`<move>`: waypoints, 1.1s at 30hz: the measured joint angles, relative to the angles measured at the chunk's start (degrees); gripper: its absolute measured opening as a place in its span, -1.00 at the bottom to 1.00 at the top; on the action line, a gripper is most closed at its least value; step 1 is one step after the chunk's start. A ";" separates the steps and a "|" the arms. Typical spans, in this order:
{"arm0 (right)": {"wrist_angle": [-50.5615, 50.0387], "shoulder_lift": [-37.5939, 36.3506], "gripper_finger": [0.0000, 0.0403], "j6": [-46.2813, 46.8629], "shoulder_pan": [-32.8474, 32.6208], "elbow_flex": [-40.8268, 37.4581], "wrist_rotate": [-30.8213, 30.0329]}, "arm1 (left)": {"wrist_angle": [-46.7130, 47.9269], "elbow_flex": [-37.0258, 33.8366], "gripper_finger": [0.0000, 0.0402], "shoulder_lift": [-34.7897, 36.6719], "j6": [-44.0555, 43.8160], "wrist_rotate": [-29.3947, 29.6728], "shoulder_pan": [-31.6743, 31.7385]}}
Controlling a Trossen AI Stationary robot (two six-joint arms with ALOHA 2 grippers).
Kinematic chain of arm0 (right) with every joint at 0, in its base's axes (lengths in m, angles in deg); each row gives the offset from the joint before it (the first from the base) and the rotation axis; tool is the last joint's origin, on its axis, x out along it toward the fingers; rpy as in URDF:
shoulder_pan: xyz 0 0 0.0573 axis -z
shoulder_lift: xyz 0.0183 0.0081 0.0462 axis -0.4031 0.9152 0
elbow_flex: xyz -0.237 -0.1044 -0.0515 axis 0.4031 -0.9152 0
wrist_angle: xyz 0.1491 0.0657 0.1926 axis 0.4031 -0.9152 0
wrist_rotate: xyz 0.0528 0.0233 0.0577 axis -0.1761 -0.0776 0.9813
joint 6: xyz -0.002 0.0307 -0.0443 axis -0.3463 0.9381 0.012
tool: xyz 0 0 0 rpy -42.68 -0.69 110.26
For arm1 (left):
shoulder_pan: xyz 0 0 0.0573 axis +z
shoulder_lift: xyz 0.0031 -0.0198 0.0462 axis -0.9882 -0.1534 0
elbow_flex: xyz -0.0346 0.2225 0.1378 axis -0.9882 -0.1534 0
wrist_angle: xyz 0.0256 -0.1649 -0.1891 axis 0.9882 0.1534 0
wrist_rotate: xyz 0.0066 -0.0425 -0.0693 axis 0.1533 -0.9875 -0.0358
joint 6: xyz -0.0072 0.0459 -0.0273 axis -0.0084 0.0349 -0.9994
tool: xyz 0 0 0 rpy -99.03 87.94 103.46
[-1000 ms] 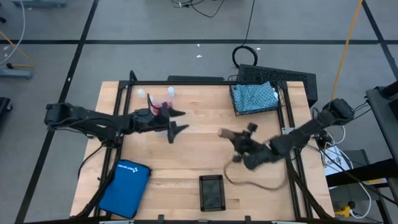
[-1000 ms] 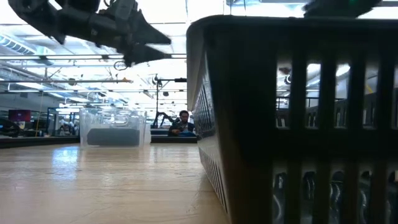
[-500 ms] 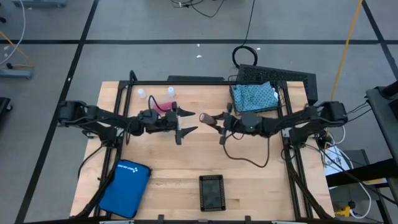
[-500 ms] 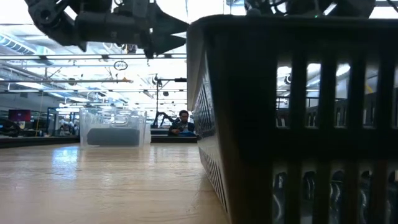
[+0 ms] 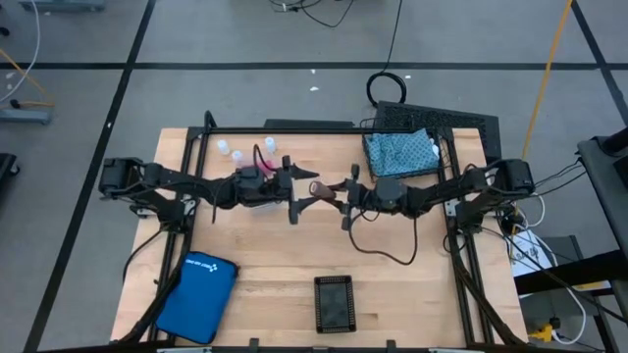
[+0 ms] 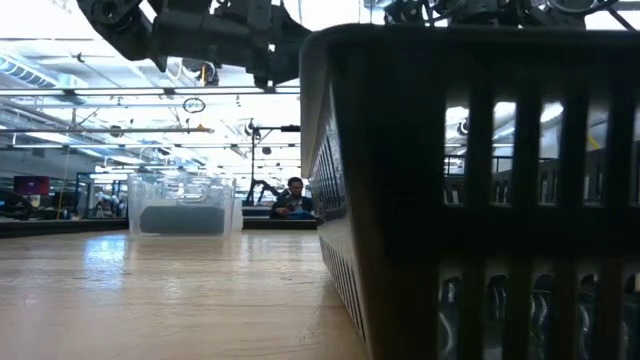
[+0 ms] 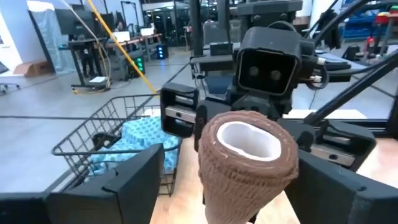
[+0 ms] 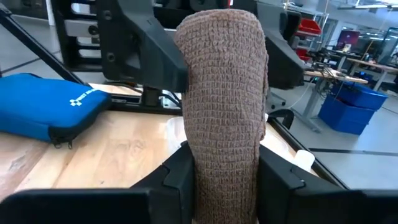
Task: Pick & Place Medicine items
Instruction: Put the brown bandage into the transparent bin
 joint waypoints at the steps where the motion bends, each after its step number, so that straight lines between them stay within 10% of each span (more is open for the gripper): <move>1: 0.00 0.02 -0.47 0.00 -0.20 0.00 0.01 | -0.02 0.00 0.49 0.00 -0.18 -0.07 0.01; 15: 0.51 -0.76 -0.29 6.86 -0.59 0.30 0.23 | 3.60 -0.02 -0.72 4.56 0.25 -0.72 -0.21; 26: -10.64 -8.80 -0.18 7.02 -0.64 0.01 0.13 | 41.73 -0.02 -0.73 25.40 -2.62 18.66 0.23; 33: -11.14 -9.40 -0.20 6.60 -0.29 -0.02 0.11 | 60.80 -0.02 -0.73 26.54 -10.34 22.49 2.85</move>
